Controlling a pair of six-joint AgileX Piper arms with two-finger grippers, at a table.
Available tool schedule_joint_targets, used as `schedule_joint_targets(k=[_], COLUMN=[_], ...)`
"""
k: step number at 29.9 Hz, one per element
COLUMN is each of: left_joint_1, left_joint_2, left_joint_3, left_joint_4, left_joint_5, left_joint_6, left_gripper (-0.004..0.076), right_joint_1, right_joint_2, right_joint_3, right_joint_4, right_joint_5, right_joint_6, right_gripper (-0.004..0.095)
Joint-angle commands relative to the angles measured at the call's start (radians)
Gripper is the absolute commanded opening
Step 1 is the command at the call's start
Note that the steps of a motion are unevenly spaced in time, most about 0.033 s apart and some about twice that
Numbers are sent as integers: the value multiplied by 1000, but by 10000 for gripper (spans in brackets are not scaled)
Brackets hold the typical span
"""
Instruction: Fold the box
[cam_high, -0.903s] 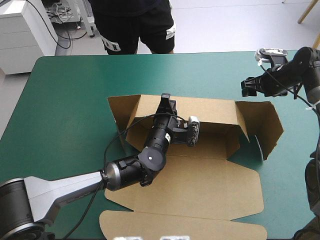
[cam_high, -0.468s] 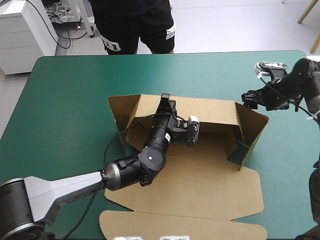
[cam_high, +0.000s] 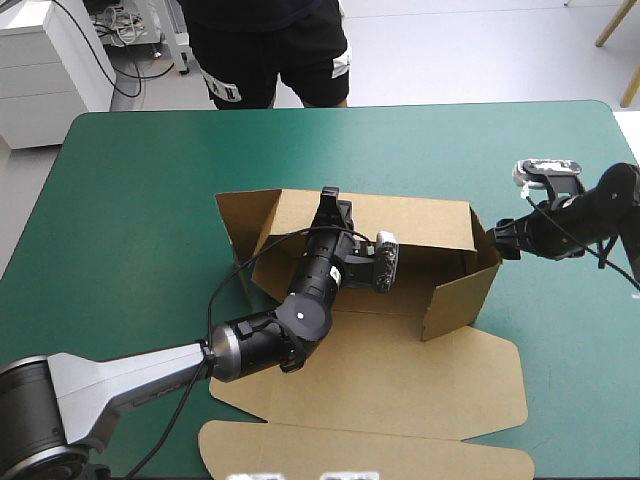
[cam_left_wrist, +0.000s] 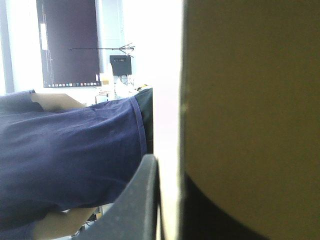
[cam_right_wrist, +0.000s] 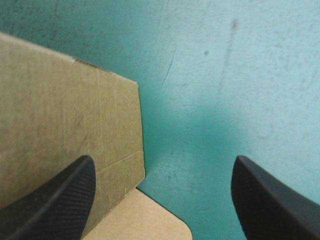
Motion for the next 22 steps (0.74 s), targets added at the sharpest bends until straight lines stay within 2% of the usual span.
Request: schedule_joint_targets(k=[1,7,11,15,22], left_joint_1=[-6,-6,-6,-6,-6], left_joint_2=[-44,-44,-44,-44,-44], left_joint_3=[-23,-23,-23,-23,-23], left_joint_4=[-5,-4,-4,-2,-2], left_joint_5=[17,17,17,17,15], left_joint_6=[-14,-14,-14,-14,-14], left_gripper=[-8,-8,-8,-8,-8], right_joint_1=[-5,-5,-5,-5,-5], right_joint_2=[-96,-167,-186,-186,-186], right_joint_3=[55,190,256,288,292], right_joint_4=[79,124,210,290,292], right_joint_5=[-60,-131,-174,-173,-104], right_joint_6=[-69,-152,-266,-376,-475], right_gripper=[699,699,699,699,699])
